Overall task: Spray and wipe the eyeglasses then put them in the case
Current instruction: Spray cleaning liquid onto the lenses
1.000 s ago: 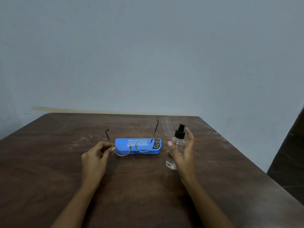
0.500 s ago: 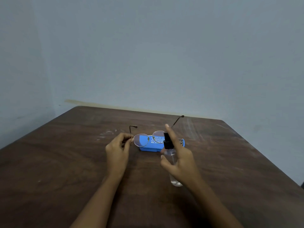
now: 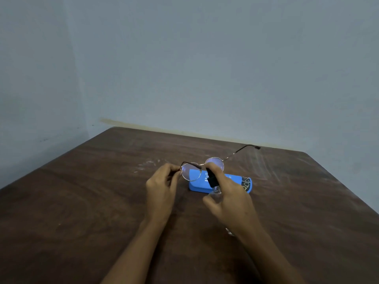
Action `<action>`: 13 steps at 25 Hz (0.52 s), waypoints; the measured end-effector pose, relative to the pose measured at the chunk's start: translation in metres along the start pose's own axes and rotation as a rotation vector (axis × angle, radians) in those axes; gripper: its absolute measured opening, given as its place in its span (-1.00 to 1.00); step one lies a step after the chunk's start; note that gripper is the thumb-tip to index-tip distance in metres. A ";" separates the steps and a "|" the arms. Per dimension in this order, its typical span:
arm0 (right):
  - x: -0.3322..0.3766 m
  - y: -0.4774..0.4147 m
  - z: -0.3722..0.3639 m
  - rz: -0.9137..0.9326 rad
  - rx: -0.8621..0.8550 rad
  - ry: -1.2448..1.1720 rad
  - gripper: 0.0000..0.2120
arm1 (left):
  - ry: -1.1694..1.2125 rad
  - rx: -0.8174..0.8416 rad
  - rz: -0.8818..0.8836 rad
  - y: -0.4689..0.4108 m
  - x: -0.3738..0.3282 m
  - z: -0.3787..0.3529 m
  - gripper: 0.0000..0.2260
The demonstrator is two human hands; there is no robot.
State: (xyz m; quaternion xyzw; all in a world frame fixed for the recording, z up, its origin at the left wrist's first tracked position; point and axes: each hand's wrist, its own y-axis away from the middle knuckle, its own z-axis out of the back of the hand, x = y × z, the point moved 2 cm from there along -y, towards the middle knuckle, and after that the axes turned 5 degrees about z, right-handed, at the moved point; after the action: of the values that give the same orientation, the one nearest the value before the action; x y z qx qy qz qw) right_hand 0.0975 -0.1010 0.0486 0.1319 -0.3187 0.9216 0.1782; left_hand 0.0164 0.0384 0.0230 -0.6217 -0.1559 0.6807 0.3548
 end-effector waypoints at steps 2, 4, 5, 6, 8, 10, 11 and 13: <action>0.000 0.002 0.000 -0.004 0.003 -0.002 -0.41 | 0.001 0.006 -0.014 0.001 -0.001 0.000 -0.95; 0.001 0.001 0.000 -0.017 0.001 0.004 -0.43 | -0.010 0.014 -0.038 0.001 -0.003 0.000 -0.94; 0.001 0.002 -0.001 -0.027 0.005 0.007 -0.44 | -0.013 0.019 -0.040 0.001 -0.003 0.000 -0.94; 0.001 0.002 -0.001 -0.036 0.008 0.005 -0.45 | -0.012 0.024 -0.036 0.002 -0.004 0.000 -0.94; 0.000 0.003 -0.001 -0.046 0.008 -0.005 -0.46 | -0.011 0.027 -0.033 0.002 -0.004 0.000 -0.95; 0.000 0.003 -0.001 -0.041 -0.001 -0.016 -0.48 | -0.016 0.031 -0.040 0.002 -0.004 -0.001 -0.95; 0.000 0.004 -0.001 -0.040 -0.010 -0.022 -0.48 | -0.017 0.036 -0.043 0.003 -0.004 -0.001 -0.95; 0.000 0.004 0.001 -0.044 -0.021 -0.034 -0.46 | -0.023 0.044 -0.052 0.003 -0.005 0.000 -0.96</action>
State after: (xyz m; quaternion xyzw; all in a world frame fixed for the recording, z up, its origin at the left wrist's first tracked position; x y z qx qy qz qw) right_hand 0.0964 -0.1045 0.0473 0.1527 -0.3286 0.9116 0.1943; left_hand 0.0157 0.0326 0.0248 -0.6016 -0.1612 0.6815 0.3842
